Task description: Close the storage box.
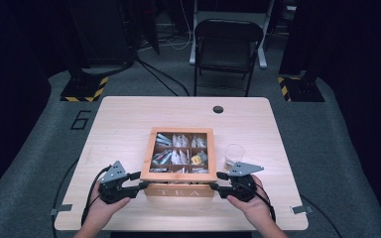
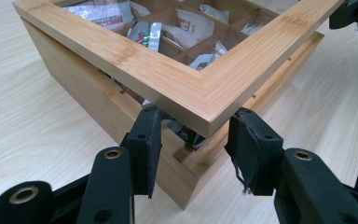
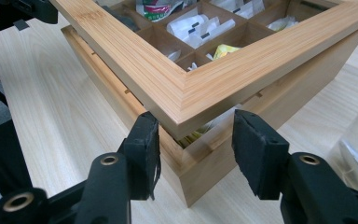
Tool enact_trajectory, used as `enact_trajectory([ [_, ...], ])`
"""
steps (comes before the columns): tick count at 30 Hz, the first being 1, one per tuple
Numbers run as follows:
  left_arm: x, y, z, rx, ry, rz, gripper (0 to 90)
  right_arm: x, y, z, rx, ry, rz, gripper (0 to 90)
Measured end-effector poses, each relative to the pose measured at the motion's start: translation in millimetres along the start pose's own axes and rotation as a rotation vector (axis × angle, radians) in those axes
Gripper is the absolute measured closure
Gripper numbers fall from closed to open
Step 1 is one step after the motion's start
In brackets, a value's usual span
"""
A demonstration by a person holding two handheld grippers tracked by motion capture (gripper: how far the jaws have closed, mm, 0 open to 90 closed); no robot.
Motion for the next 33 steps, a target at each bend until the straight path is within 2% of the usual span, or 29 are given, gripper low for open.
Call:
enact_trajectory([
  [12,-2.1,-2.5,8.6,0.013,-0.006,-0.010,54.8,-4.1,1.8,6.9,0.014,0.013,0.002,51.3],
  [14,-0.5,-2.7,8.6,0.017,0.006,0.005,54.7,-3.8,1.9,7.0,0.014,0.012,0.001,51.3],
  [15,-0.9,-2.8,8.6,0.021,-0.001,0.000,54.7,-3.6,1.8,7.1,0.014,0.012,-0.001,51.3],
  [20,0.1,-2.0,10.1,0.029,0.026,0.013,54.5,-2.7,2.6,8.5,0.015,0.022,0.000,51.1],
  [22,3.1,-1.0,10.7,0.040,0.012,0.023,54.7,-2.5,2.8,10.5,0.016,0.036,-0.005,50.8],
  [24,4.3,0.1,10.3,0.044,0.004,0.011,54.6,-1.2,2.7,12.1,0.007,0.037,-0.001,50.8],
  [25,5.7,1.3,10.4,0.037,0.020,0.015,54.5,-0.3,2.2,12.3,0.003,0.036,-0.003,50.8],
  [33,9.6,3.3,9.1,0.042,0.016,0.011,53.5,9.0,-4.6,16.6,-0.032,0.029,0.002,50.4],
])
Point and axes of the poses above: each handheld gripper's, and its own axes: x roughly backward along the jaws, z roughly out of its underside, y roughly to its left, the point moved 4 cm from there along -x, roughly forward along the jaws, and after that the axes turned 3 degrees about y, right-handed, at the moved point
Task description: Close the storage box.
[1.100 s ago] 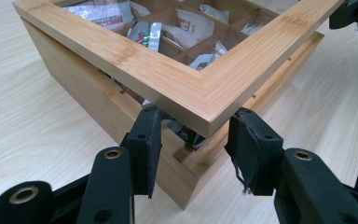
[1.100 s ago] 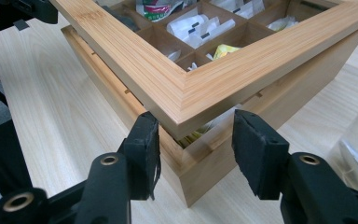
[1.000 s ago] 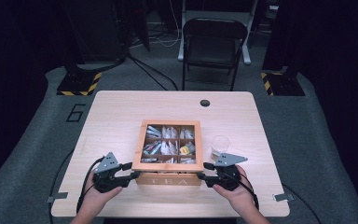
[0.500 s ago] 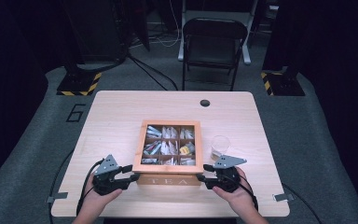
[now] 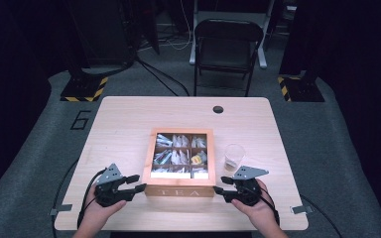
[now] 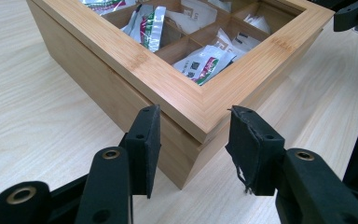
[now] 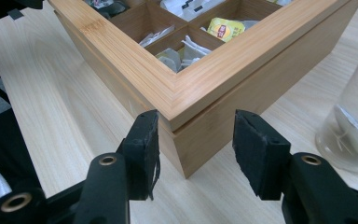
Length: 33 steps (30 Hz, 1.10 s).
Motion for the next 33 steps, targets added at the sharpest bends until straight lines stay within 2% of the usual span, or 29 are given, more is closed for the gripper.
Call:
enact_trajectory([
  [6,5.6,2.8,-4.9,0.001,-0.018,-0.012,52.2,7.2,-3.3,-2.8,-0.003,-0.016,0.002,50.0],
  [15,9.5,14.0,-11.7,0.024,-0.035,-0.041,48.3,14.1,-17.3,-9.2,-0.012,-0.026,0.041,48.1],
  [18,8.7,19.6,-12.2,0.026,-0.033,-0.052,48.0,13.6,-23.7,-9.3,-0.019,-0.022,0.055,47.4],
  [24,4.3,34.2,-10.9,0.060,-0.043,-0.079,47.7,13.5,-33.1,-8.2,-0.038,-0.024,0.083,46.3],
  [33,-6.2,46.4,-4.2,0.093,-0.041,-0.091,47.7,15.1,-41.4,-0.6,-0.029,-0.019,0.139,45.3],
])
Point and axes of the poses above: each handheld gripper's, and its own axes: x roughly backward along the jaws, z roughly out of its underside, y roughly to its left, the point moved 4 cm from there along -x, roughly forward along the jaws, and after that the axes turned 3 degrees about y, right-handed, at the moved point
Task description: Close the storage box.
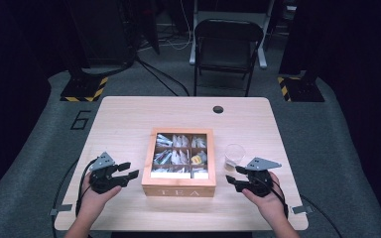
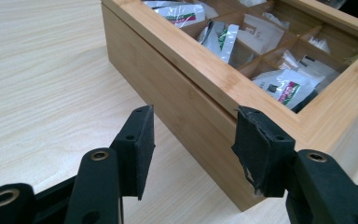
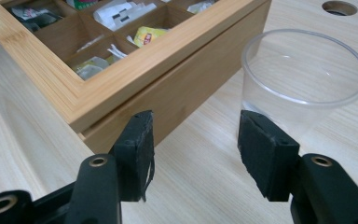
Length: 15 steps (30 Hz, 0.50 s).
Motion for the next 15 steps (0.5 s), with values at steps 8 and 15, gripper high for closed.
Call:
enact_trajectory([
  [8,-8.0,4.4,7.1,0.012,0.007,-0.011,47.7,-2.3,-3.6,7.9,-0.006,0.007,0.013,44.9],
  [15,-10.2,7.2,11.3,0.009,0.004,-0.029,47.7,-5.1,-5.0,14.9,-0.022,0.020,0.012,44.9],
])
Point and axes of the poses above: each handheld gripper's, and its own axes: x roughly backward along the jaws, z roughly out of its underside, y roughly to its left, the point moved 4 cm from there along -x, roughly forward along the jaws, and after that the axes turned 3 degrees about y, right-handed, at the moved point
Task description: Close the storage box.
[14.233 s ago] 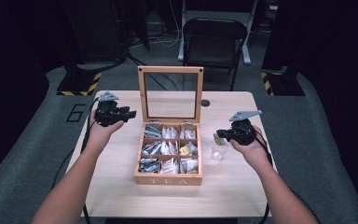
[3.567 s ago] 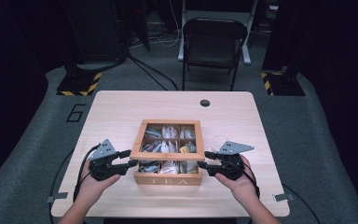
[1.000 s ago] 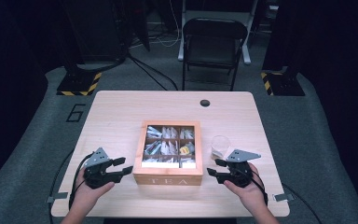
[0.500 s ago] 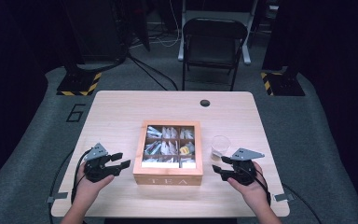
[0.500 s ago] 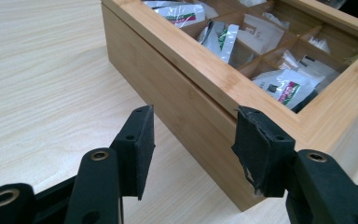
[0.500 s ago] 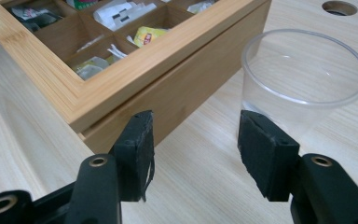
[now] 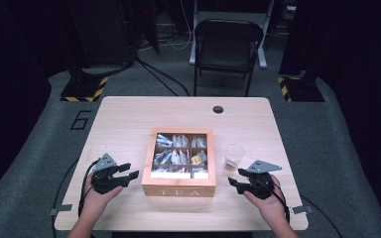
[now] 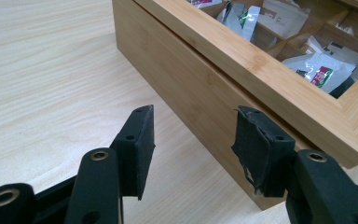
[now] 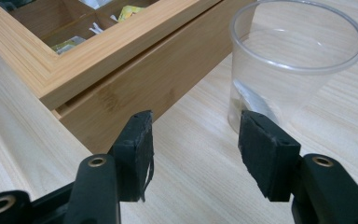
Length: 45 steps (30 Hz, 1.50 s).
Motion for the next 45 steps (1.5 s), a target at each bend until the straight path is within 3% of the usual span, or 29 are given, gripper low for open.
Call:
enact_trajectory([
  [3,0.4,1.3,2.7,-0.008,0.017,-0.004,47.6,-2.1,-0.4,3.5,0.005,0.007,0.000,44.9],
  [7,-1.0,1.7,5.5,0.006,0.001,-0.011,47.5,-4.2,-0.4,8.4,0.008,0.019,-0.005,44.8],
  [16,-2.5,3.0,10.4,-0.018,0.021,-0.022,46.6,-5.3,-3.2,20.0,-0.016,0.048,-0.015,44.3],
  [27,-1.9,2.6,15.0,-0.006,0.017,-0.007,45.1,-9.1,-9.6,30.9,0.013,0.103,0.033,43.8],
  [30,-2.3,2.7,16.5,0.002,0.021,-0.005,45.1,-9.8,-10.3,31.6,-0.008,0.097,0.032,43.8],
  [41,-4.6,3.5,19.4,0.006,0.035,-0.004,45.3,-9.3,-13.9,33.4,-0.017,0.101,0.050,43.5],
  [45,-0.6,-1.6,19.0,-0.013,0.038,0.004,45.3,-8.5,-15.9,32.6,-0.023,0.086,0.059,42.2],
])
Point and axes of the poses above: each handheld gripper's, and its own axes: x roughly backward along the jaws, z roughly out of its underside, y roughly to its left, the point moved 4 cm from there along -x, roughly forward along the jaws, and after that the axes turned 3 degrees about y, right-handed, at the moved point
